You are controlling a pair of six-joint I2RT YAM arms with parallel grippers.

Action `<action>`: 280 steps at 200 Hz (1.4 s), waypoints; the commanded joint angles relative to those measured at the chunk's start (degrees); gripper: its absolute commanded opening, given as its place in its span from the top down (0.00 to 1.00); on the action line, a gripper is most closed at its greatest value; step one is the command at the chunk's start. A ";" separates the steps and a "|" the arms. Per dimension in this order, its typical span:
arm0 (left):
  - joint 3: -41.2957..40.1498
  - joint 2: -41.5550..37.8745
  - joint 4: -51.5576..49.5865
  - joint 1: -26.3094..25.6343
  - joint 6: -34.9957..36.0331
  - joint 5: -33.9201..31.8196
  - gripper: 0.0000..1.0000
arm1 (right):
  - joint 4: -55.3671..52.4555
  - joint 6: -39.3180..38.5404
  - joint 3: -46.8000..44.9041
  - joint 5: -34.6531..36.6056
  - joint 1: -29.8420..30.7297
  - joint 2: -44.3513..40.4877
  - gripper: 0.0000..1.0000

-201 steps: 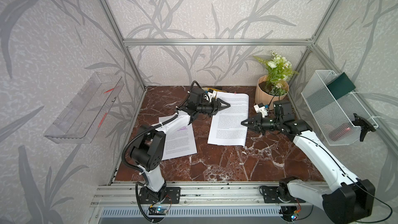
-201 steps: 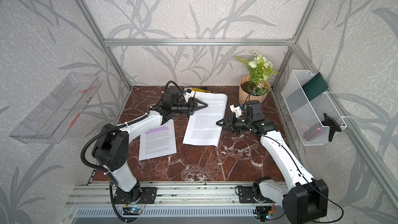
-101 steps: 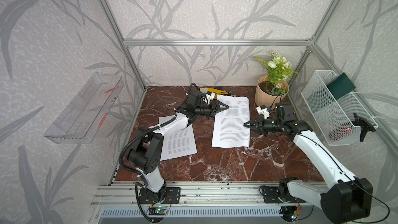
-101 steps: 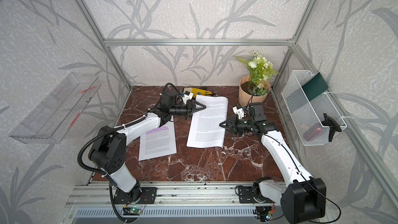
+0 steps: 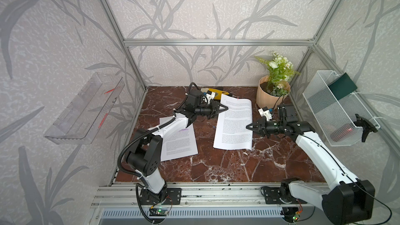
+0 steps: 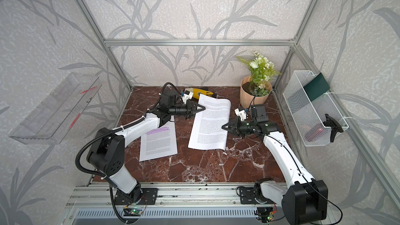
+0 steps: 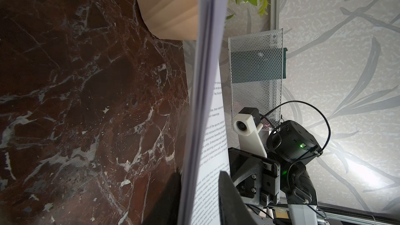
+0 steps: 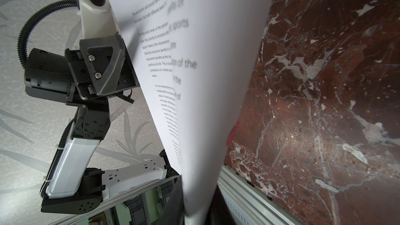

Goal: Unclip the paperclips from the documents
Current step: Pick up the document from the center of the board, then remove the paper clip from the document.

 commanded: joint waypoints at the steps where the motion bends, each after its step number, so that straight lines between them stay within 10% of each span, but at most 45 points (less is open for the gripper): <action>1: 0.26 -2.14 1.59 0.22 0.51 0.82 0.78 | -1.43 -1.76 0.05 -0.97 -0.09 -1.28 0.81; 78: 1.84 -6.67 -9.70 0.01 18.30 0.28 1.00 | -3.54 -3.80 0.00 0.17 -0.12 -2.66 0.79; 138: 2.89 -15.07 -24.24 -0.15 41.66 -3.26 1.00 | -6.78 -5.90 -0.01 0.25 -0.06 -5.14 0.38; 235: -0.89 -32.03 -34.75 -0.20 72.86 -5.35 1.00 | -11.16 -3.62 6.52 0.40 1.86 -7.67 0.34; 280: 1.13 -34.90 -39.00 -0.13 74.07 -8.09 1.00 | 2.26 -5.42 7.15 -0.78 8.47 -9.66 0.29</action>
